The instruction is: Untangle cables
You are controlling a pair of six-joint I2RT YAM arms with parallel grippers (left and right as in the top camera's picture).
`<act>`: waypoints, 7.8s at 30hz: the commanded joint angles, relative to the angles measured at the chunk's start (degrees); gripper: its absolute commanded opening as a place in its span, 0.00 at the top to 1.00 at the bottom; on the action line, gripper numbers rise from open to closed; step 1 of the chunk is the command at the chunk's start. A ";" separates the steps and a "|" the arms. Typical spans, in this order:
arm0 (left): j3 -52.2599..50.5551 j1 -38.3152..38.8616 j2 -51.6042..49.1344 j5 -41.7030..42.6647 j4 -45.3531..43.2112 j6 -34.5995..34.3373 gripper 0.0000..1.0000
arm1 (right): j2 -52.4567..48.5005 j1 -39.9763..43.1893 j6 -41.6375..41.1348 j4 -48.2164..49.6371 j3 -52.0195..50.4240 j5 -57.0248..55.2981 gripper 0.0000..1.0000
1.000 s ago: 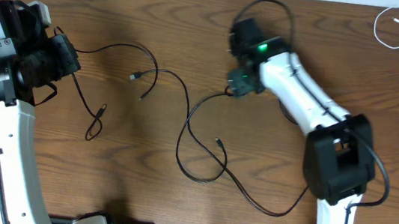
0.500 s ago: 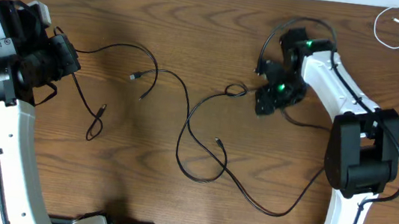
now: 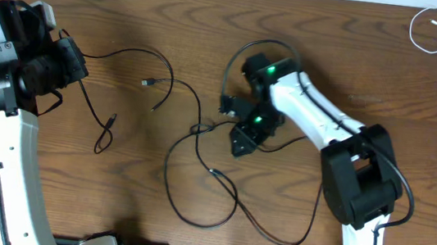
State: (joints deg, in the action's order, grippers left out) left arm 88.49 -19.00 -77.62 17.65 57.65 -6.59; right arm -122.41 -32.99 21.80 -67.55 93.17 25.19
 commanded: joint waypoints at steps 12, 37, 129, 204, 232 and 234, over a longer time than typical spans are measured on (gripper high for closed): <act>0.55 0.13 0.02 -0.37 -0.07 0.13 0.93 | 0.46 -17.75 -34.18 18.69 -1.55 -17.51 0.32; 0.55 0.13 0.02 -0.37 0.11 0.13 0.93 | -5.14 -21.57 -51.80 27.93 -2.05 -28.46 0.82; 0.55 0.13 -3.30 -0.35 -0.48 0.11 0.93 | -0.11 21.92 -31.08 -6.71 26.34 -27.19 0.99; 0.55 0.13 -3.30 -0.17 -2.45 -1.18 0.93 | -0.20 27.54 -15.67 15.28 16.81 -14.88 0.03; 0.55 0.13 -3.30 -0.17 -1.75 -1.18 0.92 | -1.51 28.61 -15.52 32.09 -12.22 -21.84 0.44; 0.55 0.13 -3.30 -0.17 -1.75 -1.18 0.93 | -1.51 28.61 -15.52 29.94 -13.40 -21.84 0.58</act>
State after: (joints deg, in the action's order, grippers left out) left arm 88.49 -19.00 -80.53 17.65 55.75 -7.51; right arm -121.82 -4.40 6.66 -34.41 83.72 2.70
